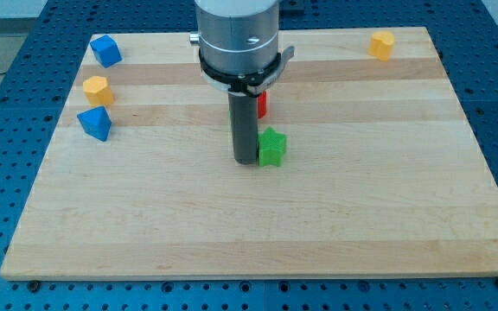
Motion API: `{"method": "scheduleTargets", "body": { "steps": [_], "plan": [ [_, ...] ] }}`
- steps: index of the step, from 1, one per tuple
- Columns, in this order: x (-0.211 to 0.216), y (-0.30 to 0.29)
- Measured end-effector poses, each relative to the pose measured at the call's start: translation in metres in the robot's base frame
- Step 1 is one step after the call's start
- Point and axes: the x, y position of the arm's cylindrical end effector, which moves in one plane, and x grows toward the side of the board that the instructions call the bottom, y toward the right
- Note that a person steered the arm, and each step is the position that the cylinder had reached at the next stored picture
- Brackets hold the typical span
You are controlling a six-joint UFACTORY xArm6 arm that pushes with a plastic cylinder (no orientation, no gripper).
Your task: Drag the green star diagonal to the yellow heart
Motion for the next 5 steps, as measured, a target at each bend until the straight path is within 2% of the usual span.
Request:
{"method": "scheduleTargets", "body": {
  "steps": [1,2,3,5],
  "plan": [
    [0.010,0.043],
    [-0.013,0.071],
    [-0.054,0.108],
    [-0.076,0.197]
  ]
}}
